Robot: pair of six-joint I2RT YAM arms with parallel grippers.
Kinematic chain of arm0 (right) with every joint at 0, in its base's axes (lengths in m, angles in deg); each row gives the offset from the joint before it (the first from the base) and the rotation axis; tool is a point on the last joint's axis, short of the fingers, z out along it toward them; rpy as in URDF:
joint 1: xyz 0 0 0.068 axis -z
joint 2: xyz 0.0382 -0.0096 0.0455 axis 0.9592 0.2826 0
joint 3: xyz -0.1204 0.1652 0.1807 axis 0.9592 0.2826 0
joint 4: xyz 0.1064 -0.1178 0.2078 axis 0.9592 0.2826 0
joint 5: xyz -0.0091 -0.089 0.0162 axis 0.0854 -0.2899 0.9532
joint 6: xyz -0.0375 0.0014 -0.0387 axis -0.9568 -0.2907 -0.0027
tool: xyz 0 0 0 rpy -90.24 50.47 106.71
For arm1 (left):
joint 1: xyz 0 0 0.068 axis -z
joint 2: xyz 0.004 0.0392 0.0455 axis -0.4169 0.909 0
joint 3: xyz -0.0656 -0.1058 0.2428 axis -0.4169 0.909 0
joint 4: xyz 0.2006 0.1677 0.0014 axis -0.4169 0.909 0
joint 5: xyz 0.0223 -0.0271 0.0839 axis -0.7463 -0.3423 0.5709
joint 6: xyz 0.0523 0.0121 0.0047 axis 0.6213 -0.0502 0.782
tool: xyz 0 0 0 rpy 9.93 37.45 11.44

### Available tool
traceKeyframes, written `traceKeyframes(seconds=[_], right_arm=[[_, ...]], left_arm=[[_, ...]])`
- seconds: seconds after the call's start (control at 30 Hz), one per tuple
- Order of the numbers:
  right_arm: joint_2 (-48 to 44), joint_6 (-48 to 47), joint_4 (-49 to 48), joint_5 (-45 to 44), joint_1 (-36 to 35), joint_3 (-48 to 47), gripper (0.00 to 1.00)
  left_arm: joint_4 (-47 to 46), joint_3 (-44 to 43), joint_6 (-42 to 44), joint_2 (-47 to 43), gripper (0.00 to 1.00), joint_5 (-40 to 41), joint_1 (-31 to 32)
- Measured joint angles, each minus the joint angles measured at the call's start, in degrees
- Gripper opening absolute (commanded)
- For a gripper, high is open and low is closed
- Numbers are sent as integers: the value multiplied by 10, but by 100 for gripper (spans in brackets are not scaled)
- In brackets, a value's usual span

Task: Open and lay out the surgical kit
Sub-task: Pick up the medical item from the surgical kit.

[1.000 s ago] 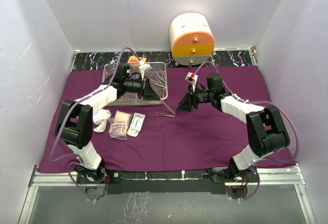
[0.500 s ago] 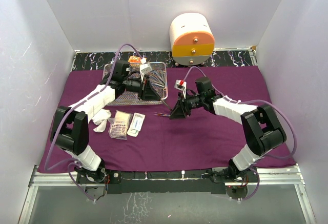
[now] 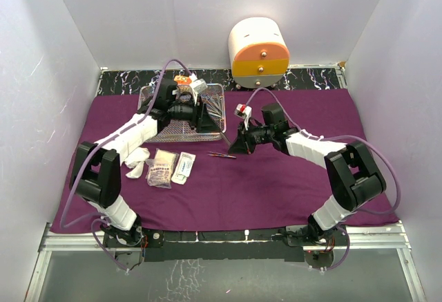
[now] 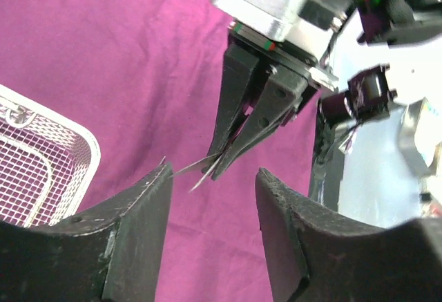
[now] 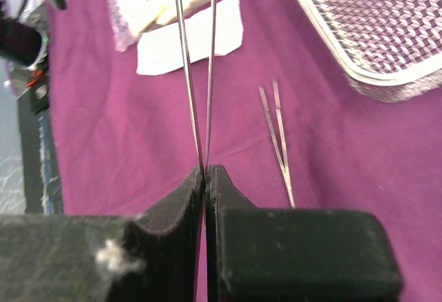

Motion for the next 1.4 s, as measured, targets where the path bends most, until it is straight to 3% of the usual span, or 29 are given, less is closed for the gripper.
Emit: traceKeyframes(seconds=[0.17, 0.4, 0.67, 0.97, 1.13, 1.4], right_arm=[[-7, 24, 1, -95, 0, 0, 0], [-17, 39, 2, -178, -4, -2, 0], [-17, 42, 12, -214, -19, -2, 0], [-17, 42, 19, -224, -27, -4, 3], [-17, 42, 22, -228, -27, -6, 16], [-17, 21, 37, -223, -27, -17, 44]], left_arm=[[-17, -28, -111, 30, 59, 49, 0], [-44, -32, -223, 60, 53, 95, 0], [-47, -70, -275, 112, 31, 106, 2], [-47, -79, -296, 132, 13, 105, 2], [-47, -80, -298, 133, 0, 104, 2], [-27, -84, -253, 133, 0, 97, 2]])
